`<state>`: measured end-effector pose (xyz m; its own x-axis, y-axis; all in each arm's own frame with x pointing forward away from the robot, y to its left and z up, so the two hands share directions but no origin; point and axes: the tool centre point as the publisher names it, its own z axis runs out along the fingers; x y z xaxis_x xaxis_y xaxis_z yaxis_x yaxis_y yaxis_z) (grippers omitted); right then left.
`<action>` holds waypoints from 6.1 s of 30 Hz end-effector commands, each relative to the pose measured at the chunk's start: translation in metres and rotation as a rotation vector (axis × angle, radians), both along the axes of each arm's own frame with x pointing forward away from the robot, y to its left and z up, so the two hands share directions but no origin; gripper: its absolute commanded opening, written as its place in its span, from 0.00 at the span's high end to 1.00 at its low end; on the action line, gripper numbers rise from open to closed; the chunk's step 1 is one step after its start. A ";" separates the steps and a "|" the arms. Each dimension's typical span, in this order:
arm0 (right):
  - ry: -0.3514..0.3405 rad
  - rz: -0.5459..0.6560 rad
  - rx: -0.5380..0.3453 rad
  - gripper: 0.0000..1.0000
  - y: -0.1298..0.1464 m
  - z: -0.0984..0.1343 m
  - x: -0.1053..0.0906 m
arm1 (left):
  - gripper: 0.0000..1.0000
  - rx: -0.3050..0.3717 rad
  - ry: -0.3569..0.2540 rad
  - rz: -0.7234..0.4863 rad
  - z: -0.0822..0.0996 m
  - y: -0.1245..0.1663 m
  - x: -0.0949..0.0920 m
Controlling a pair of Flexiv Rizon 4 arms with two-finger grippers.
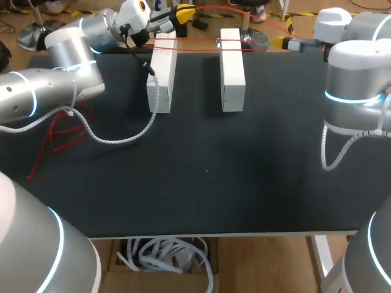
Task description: Grab the tape and strap the tape.
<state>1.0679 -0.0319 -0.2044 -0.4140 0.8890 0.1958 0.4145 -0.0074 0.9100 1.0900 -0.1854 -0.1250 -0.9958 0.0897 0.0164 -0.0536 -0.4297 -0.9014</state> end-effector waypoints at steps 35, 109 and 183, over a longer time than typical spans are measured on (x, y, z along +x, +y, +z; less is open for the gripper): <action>0.481 -0.639 1.020 0.00 0.016 0.013 -0.047 | 1.00 0.001 0.000 0.000 0.000 0.000 0.000; 0.224 -0.637 1.289 0.00 -0.045 0.042 0.020 | 1.00 0.001 0.000 0.000 0.000 0.000 0.000; 0.207 -0.676 1.200 1.00 -0.053 0.033 0.008 | 1.00 0.001 0.000 0.000 0.000 0.000 0.000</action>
